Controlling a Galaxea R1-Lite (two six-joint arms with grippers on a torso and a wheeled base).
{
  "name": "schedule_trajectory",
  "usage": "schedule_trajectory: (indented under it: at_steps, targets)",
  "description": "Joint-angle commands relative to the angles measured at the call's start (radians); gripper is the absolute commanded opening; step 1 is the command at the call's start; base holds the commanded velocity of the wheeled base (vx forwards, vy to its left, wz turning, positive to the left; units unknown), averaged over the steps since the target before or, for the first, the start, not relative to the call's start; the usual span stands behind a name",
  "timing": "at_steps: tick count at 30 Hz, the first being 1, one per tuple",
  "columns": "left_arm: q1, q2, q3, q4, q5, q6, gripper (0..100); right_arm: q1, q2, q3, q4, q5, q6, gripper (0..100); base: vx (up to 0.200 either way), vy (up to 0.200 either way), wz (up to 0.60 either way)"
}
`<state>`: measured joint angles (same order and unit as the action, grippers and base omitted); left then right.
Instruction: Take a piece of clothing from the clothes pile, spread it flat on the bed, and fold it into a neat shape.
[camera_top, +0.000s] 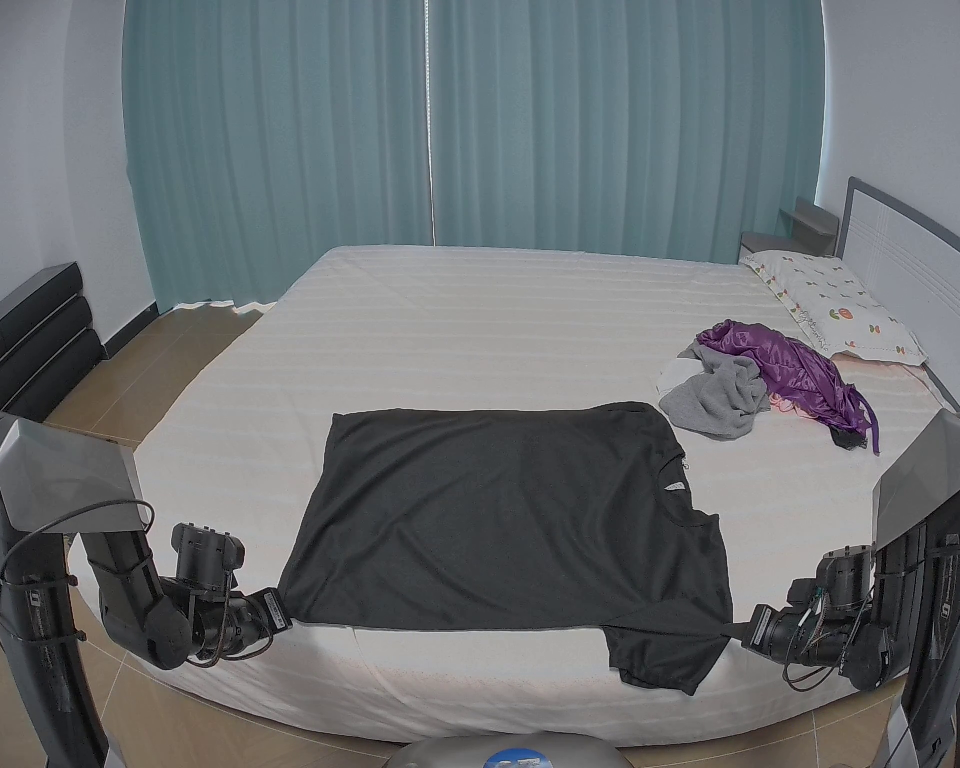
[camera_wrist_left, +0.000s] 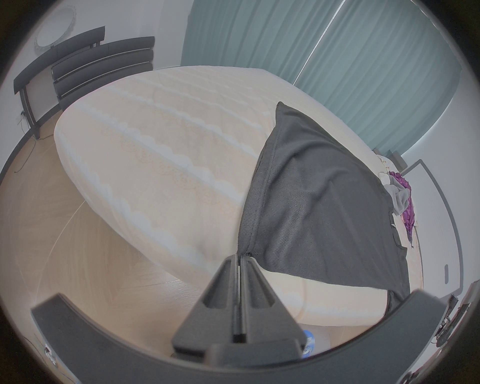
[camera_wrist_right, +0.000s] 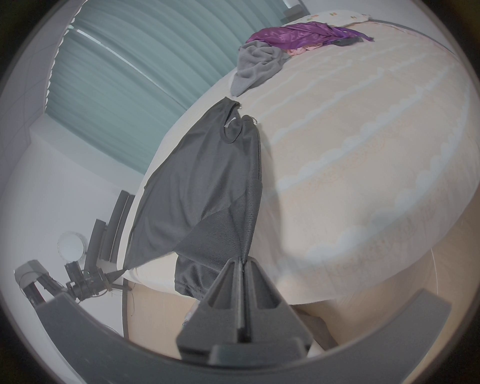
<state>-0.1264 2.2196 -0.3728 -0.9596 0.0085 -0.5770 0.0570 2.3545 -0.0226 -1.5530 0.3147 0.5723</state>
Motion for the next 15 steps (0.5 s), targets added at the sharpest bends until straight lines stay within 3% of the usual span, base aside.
schedule_trajectory:
  at_steps: [1,15]
  targets:
    - [0.001,-0.041,0.002,0.028,-0.001,0.009,0,-0.02,-0.009,0.023,-0.015,0.006,-0.02,0,0.0,0.0,0.0]
    - [0.037,-0.075,0.011,0.076,-0.013,0.04,0,-0.034,-0.047,0.023,0.002,0.015,-0.032,0,0.0,0.0,0.0]
